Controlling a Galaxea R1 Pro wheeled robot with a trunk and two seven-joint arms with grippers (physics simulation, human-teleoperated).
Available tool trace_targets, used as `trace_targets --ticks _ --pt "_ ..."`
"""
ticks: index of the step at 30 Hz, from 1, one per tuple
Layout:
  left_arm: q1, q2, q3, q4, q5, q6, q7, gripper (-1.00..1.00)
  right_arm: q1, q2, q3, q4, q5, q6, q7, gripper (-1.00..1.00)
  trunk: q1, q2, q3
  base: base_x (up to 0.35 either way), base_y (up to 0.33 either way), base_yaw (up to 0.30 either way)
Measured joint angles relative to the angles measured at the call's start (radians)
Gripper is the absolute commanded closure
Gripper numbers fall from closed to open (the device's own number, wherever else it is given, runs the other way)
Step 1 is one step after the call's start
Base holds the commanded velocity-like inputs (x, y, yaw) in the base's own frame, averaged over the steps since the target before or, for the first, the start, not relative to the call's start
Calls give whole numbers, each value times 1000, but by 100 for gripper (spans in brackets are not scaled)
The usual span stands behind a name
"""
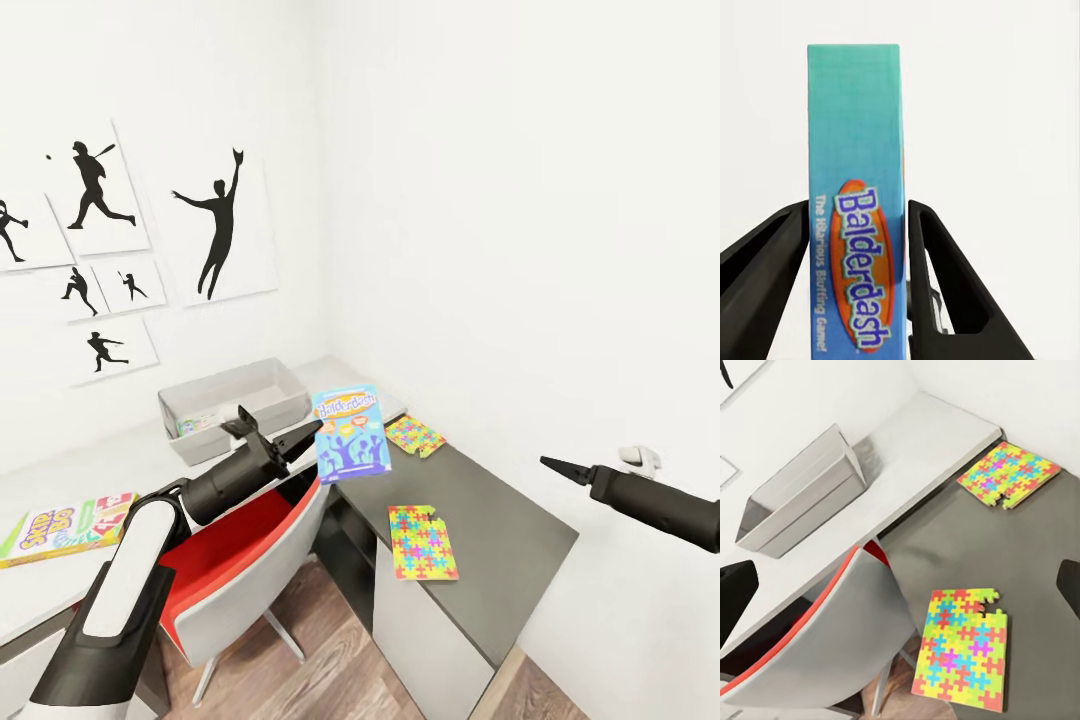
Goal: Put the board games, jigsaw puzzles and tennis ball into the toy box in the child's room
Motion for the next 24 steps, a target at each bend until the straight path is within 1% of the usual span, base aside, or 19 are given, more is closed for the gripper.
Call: trace_targets --ticks 4,7,24 --pt "1 0 1 0 0 0 -17 100 2 0 2 -1 -1 0 1 -100 0 0 0 0 0 13" --pt "3 0 3 0 0 0 -29 100 2 0 3 -2 0 0 0 -100 0 0 0 0 0 178" --pt "8 0 5 0 -5 -3 -32 100 2 0 4 -3 -1 0 1 -100 0 0 0 0 0 277"
